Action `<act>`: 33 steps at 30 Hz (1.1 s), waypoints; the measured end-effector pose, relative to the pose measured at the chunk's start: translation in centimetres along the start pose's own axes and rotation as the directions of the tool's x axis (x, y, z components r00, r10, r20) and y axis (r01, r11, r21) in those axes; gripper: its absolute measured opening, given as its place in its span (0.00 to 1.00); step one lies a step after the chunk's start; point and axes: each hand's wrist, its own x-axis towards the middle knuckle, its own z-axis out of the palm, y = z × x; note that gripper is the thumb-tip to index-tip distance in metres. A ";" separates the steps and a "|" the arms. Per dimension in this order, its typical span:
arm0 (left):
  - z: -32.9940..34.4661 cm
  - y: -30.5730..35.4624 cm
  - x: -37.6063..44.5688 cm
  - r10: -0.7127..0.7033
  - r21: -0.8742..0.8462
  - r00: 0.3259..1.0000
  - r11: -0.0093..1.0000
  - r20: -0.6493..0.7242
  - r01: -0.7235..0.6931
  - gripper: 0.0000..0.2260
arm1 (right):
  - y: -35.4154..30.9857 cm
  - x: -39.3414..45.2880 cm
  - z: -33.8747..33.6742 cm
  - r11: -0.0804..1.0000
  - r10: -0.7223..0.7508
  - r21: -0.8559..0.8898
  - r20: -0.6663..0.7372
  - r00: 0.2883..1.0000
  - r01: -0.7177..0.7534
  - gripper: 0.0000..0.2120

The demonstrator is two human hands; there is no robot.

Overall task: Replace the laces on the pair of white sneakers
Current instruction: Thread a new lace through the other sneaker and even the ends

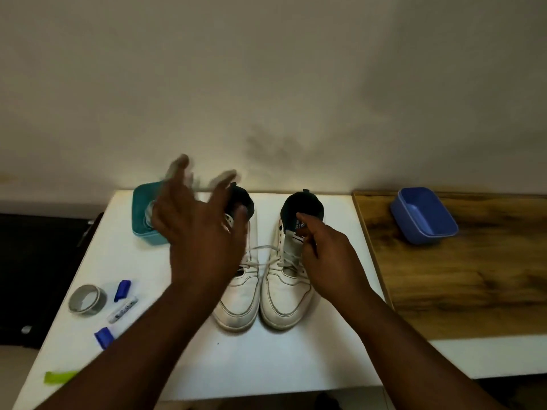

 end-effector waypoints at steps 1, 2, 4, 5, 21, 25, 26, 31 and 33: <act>0.9 0.4 -0.9 0.061 0.110 0.988 0.991 0.145 -0.077 0.18 | 0.0 0.0 0.0 1.000 -0.003 -0.001 0.000 1.000 0.003 0.24; 1.7 0.8 -1.7 0.104 0.184 0.961 0.971 0.257 -0.155 0.17 | 0.1 -0.1 0.0 1.000 -0.009 -0.006 0.001 1.000 0.009 0.24; 3.1 0.9 -2.7 0.152 0.267 0.903 0.924 0.401 -0.274 0.13 | 0.3 -0.2 0.0 1.000 -0.021 -0.018 0.004 1.000 0.021 0.25; 3.6 0.8 -2.9 0.149 0.291 0.885 0.909 0.441 -0.298 0.11 | 0.4 -0.2 0.0 0.999 -0.025 -0.023 0.009 1.000 0.025 0.25; 2.7 0.1 -2.8 0.137 0.280 0.880 0.916 0.456 -0.288 0.20 | 1.1 -0.1 0.0 0.995 -0.097 -0.041 -0.019 0.995 0.096 0.21; 2.7 1.6 -4.0 0.114 0.358 0.828 0.863 0.550 -0.357 0.11 | 1.1 0.1 -0.2 0.993 -0.104 -0.052 -0.023 0.994 0.103 0.20; 2.8 1.7 -4.4 0.080 0.389 0.812 0.848 0.579 -0.361 0.11 | 1.2 0.1 -0.3 0.994 -0.103 -0.048 -0.022 0.994 0.102 0.20; 1.9 2.2 -4.1 0.002 0.445 0.792 0.827 0.610 -0.345 0.10 | 1.5 0.2 -0.4 0.995 -0.089 -0.037 -0.034 0.995 0.088 0.20; 0.9 2.9 -3.9 -0.055 0.425 0.744 0.848 0.666 -0.317 0.17 | 1.4 0.2 -0.4 0.997 -0.075 -0.034 -0.030 0.997 0.074 0.20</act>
